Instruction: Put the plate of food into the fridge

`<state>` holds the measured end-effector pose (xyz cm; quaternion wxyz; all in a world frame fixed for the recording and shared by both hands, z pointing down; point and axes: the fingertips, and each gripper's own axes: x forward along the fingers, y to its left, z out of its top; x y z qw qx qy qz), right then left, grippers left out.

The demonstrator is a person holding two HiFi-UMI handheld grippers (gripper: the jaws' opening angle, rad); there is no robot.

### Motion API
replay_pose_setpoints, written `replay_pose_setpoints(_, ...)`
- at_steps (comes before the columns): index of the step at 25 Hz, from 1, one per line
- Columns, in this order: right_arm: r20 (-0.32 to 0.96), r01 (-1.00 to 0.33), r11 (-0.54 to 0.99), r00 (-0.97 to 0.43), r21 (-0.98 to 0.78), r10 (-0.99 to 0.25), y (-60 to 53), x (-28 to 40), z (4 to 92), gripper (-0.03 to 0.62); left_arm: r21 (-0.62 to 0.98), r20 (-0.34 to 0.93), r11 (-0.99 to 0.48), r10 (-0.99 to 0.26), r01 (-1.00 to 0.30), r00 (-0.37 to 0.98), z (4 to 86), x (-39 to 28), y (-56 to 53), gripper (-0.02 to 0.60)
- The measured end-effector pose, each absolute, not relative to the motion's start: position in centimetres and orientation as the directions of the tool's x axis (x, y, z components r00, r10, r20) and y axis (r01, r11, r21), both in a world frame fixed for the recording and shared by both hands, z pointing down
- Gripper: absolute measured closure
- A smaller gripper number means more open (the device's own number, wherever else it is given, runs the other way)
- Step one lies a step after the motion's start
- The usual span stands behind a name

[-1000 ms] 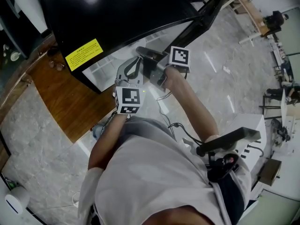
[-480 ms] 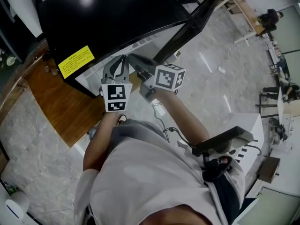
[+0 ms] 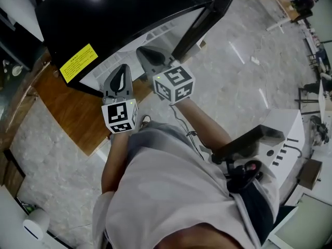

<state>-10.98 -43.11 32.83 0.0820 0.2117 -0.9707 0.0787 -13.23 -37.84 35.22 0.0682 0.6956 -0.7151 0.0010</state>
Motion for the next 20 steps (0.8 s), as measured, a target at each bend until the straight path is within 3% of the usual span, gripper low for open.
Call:
replay_pose_setpoints(7, 0.180, -0.374, 0.925, -0.916, -0.059, -0.359, -37.3, -5.8, 35.2, 0.574, 0.133, 0.072, 0.068, -0.996, -0.989, -0.059, 36.3, -8.2, -33.7, 0.561)
replay_pose_setpoints(12, 0.210, -0.396, 0.910, -0.907, -0.122, -0.366, -36.5, -3.5, 37.0, 0.576, 0.156, 0.075, 0.078, -0.995, -0.985, -0.067, 36.4, -6.9, -33.2, 0.561)
replay_pose_setpoints(20, 0.205, -0.402, 0.911, -0.903, -0.095, -0.377, -29.9, 1.4, 37.4, 0.576, 0.147, 0.092, 0.021, -0.996, -0.989, -0.008, 37.1, -1.1, -28.5, 0.561)
